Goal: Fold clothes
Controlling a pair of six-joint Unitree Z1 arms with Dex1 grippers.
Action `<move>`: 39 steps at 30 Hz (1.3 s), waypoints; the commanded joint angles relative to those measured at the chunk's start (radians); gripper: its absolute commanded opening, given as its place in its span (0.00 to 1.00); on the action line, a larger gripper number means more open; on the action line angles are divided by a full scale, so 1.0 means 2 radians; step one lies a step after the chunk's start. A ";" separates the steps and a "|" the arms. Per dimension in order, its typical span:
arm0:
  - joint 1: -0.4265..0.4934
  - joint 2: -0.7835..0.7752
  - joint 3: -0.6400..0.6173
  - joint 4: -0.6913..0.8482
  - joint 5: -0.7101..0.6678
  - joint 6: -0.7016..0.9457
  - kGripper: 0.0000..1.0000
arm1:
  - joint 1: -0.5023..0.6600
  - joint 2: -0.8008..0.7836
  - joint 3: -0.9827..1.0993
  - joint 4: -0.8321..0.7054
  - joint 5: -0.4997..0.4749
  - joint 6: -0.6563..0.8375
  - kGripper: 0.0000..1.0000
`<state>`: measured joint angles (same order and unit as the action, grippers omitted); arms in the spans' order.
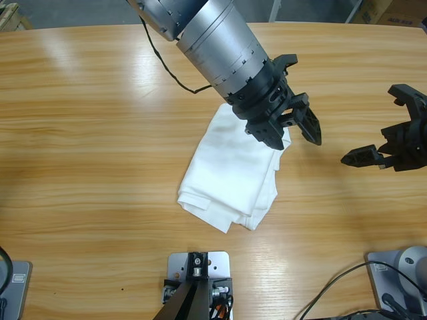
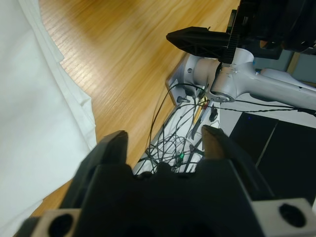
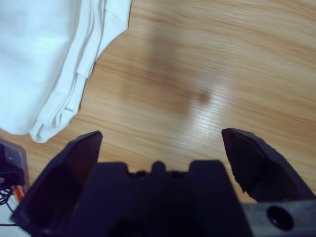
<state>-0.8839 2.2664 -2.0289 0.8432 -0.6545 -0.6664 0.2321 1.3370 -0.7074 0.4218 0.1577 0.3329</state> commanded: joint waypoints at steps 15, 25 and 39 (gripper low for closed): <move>0.026 -0.253 0.442 -0.172 0.225 0.269 0.92 | 0.144 0.138 -0.168 0.023 -0.001 -0.132 0.00; -0.018 -0.214 0.432 -0.169 0.268 0.269 0.00 | 0.126 0.245 -0.236 0.042 0.020 -0.155 0.00; -0.037 -0.100 0.365 -0.177 0.267 0.247 0.00 | 0.105 0.317 -0.229 -0.008 0.049 -0.155 0.00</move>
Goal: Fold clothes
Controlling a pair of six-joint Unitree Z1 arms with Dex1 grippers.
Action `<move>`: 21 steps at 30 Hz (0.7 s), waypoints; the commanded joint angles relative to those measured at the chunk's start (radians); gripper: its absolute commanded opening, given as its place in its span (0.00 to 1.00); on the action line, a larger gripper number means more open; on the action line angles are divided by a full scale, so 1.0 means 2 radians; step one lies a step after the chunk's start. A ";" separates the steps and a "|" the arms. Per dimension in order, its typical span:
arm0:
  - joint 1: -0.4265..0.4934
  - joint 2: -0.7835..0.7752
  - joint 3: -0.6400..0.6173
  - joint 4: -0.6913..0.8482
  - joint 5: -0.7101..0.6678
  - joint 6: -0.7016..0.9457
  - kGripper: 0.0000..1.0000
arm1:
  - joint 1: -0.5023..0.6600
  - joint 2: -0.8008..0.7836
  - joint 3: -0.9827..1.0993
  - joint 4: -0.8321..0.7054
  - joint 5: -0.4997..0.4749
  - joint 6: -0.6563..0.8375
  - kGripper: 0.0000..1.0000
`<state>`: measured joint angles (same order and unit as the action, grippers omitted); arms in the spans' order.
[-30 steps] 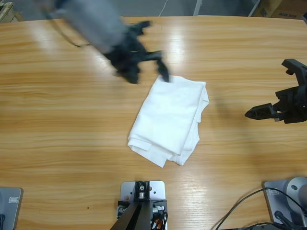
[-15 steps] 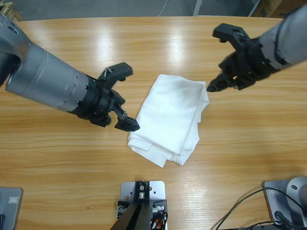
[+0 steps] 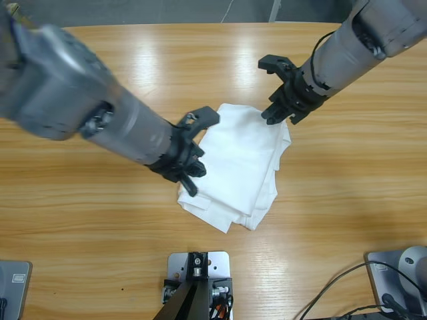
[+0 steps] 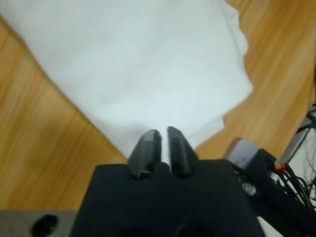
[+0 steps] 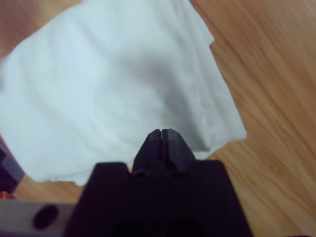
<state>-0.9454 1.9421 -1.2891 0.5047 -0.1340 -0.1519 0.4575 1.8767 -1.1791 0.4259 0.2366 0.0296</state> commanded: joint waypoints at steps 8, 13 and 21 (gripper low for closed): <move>-0.012 0.084 -0.002 -0.025 0.004 -0.019 0.00 | -0.054 0.062 0.016 -0.023 -0.028 -0.003 0.00; -0.021 0.102 -0.002 -0.036 0.003 -0.031 0.00 | -0.061 0.066 0.020 -0.021 -0.047 -0.003 0.00; -0.037 0.116 -0.001 -0.075 0.003 -0.045 0.00 | -0.061 0.031 0.021 -0.013 -0.053 -0.003 0.00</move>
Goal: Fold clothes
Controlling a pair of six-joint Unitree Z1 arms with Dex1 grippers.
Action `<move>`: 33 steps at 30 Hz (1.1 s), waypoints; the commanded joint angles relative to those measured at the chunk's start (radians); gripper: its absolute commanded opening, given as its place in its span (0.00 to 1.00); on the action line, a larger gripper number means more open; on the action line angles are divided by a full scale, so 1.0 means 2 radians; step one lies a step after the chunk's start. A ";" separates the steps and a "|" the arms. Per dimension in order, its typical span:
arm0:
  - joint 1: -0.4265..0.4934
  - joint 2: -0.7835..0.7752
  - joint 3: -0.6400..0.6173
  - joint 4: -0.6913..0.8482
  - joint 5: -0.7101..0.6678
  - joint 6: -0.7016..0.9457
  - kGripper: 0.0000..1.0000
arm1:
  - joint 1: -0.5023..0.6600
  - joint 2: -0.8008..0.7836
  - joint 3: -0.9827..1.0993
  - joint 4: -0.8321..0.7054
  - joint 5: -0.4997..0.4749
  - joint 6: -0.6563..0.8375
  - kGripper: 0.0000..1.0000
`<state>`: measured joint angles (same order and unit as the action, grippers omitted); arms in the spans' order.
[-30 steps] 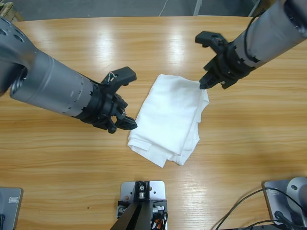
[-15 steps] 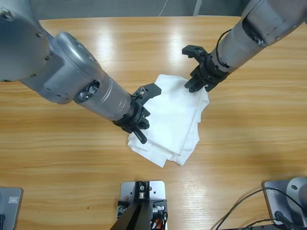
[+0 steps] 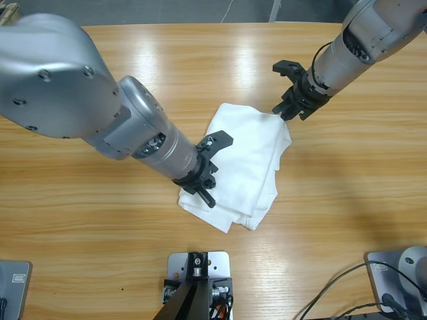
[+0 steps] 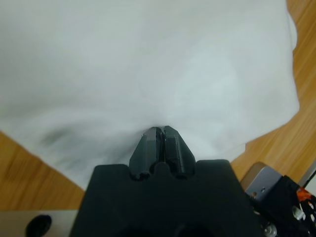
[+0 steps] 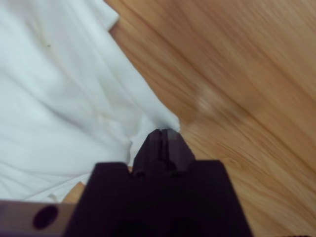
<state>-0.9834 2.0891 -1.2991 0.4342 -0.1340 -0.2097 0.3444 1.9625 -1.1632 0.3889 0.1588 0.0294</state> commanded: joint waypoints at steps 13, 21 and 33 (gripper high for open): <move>-0.019 -0.127 0.033 -0.026 0.054 0.014 0.96 | -0.002 -0.219 0.011 0.076 -0.031 0.023 1.00; -0.015 -0.065 -0.070 0.088 0.061 0.271 0.96 | 0.001 -0.306 0.074 0.085 -0.034 0.025 1.00; 0.001 0.072 -0.327 0.244 0.091 0.456 1.00 | 0.001 -0.360 0.131 0.095 -0.033 0.015 1.00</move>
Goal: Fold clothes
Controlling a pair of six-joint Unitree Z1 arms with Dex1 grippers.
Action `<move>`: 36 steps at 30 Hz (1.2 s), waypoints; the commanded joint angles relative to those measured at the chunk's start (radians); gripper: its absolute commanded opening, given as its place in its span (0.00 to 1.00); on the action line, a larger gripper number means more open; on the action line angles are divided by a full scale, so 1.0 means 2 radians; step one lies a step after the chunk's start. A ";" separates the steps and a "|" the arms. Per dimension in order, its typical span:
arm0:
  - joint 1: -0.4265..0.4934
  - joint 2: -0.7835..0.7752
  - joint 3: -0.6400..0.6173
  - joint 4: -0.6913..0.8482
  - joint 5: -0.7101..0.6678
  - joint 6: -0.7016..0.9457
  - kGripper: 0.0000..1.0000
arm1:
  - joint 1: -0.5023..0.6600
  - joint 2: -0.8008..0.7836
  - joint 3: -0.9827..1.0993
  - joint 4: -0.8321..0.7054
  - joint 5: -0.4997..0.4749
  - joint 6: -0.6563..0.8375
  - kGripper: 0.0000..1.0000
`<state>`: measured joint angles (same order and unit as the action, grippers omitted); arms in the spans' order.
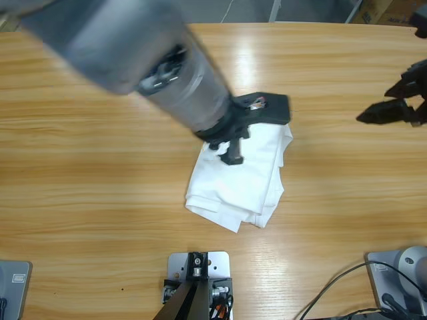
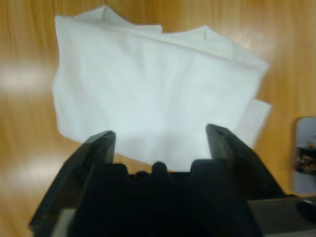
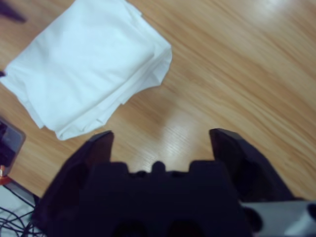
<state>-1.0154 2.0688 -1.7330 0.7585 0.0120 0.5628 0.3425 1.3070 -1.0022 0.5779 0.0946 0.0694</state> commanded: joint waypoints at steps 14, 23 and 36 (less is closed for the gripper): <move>0.028 0.146 -0.178 0.112 -0.001 0.145 1.00 | -0.022 0.011 0.109 -0.110 0.041 -0.003 1.00; -0.003 0.204 -0.208 0.122 -0.001 0.163 1.00 | -0.028 0.038 0.127 -0.149 0.055 0.004 1.00; -0.033 0.244 -0.211 0.135 -0.013 0.156 1.00 | -0.036 0.041 0.130 -0.151 0.058 0.009 1.00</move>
<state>-1.0681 2.4594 -2.1605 1.0171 0.0108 0.8790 0.2849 1.3595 -0.7790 0.2802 0.1968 0.0739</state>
